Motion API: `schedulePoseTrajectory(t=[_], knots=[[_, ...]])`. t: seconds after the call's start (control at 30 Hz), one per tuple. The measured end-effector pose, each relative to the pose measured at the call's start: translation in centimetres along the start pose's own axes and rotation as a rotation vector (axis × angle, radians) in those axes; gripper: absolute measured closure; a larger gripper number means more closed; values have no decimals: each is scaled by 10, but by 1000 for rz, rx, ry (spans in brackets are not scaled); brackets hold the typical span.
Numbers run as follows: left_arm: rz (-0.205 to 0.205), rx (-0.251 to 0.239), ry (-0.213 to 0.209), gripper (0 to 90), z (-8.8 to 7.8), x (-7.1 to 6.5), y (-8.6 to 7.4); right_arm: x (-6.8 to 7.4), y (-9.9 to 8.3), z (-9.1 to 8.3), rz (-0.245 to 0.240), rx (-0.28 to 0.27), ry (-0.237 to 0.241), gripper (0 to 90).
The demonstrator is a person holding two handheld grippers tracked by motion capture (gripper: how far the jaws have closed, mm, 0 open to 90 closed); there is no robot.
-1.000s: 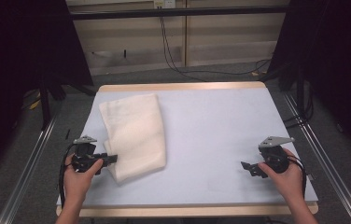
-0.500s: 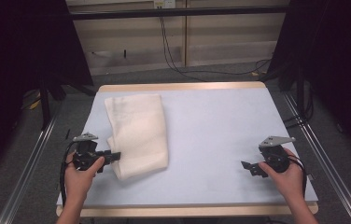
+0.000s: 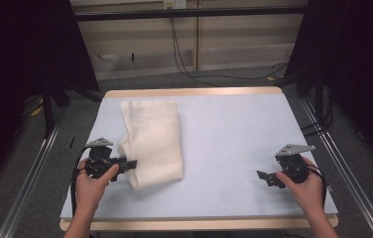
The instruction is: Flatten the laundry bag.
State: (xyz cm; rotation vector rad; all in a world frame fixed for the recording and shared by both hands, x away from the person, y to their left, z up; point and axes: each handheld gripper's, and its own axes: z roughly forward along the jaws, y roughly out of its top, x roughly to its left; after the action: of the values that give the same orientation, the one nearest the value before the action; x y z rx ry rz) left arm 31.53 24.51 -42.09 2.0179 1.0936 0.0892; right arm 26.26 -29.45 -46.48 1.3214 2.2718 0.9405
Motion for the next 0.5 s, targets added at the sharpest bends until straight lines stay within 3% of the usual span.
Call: schedulePoseTrajectory(t=[0.1, 0.5], knots=[[5, -3, -1, 604, 1, -1, 1, 0, 0, -1, -1, 1, 2, 69], [16, 3, -18, 601, 10, -8, 7, -1, 1, 0, -3, 2, 5, 69]])
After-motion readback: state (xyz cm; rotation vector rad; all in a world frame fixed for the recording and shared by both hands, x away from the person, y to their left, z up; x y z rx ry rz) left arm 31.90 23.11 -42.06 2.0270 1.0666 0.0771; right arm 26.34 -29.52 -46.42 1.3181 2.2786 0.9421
